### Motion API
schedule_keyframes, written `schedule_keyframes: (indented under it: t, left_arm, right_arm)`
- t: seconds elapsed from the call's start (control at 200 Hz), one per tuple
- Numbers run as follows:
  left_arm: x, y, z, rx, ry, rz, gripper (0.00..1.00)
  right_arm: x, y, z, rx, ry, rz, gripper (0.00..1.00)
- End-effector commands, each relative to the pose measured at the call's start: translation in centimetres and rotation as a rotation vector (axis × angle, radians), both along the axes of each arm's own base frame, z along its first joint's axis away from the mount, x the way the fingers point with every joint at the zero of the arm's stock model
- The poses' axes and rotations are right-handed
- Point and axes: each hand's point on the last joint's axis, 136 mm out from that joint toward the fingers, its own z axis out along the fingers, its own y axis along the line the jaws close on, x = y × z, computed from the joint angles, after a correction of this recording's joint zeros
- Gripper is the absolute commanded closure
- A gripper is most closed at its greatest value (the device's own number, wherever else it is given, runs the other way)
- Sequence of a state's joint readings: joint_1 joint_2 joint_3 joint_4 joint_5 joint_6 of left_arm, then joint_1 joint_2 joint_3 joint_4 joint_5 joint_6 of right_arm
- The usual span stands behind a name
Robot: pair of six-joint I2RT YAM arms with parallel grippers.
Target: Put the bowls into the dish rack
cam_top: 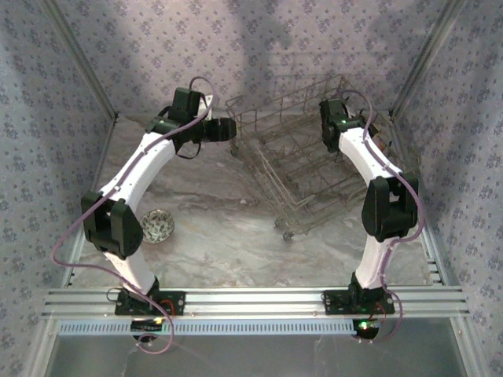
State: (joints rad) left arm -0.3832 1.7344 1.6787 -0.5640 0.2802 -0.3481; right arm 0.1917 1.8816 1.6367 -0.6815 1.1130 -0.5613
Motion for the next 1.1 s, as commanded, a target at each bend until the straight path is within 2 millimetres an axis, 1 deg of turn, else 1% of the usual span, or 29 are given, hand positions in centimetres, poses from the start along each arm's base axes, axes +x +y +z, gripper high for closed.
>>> schedule_keyframes:
  t: [0.0, 0.25, 0.43, 0.685, 0.825, 1.009, 1.094]
  left_arm:
    - [-0.2, 0.7, 2.4, -0.018, -0.078, -0.003, 0.28]
    - [-0.4, 0.9, 2.3, -0.02, -0.077, -0.009, 0.28]
    - [-0.6, 1.2, 2.1, -0.022, -0.077, -0.002, 0.28]
    - [-0.7, 1.5, 1.8, -0.026, -0.072, 0.0, 0.28]
    - [-0.8, 1.6, 1.6, -0.031, -0.069, -0.003, 0.28]
    - [-0.8, 1.9, 1.6, -0.038, -0.071, -0.006, 0.28]
    - [-0.9, 2.1, 1.5, -0.038, -0.069, -0.006, 0.28]
  right_arm:
    - [0.5, -1.0, 2.0, -0.059, -0.045, -0.03, 1.0]
    - [1.7, -0.2, 2.0, -0.094, -0.052, -0.008, 1.0]
    - [1.8, 0.1, 1.5, -0.11, -0.052, -0.013, 1.0]
    - [1.9, 1.1, 0.8, -0.125, -0.043, 0.008, 1.0]
    - [1.9, 1.1, 0.0, -0.139, -0.033, 0.018, 1.0]
    - [2.1, 1.2, -0.4, -0.154, -0.052, 0.03, 1.0]
    - [2.1, 1.1, -0.1, -0.157, -0.062, 0.034, 1.0]
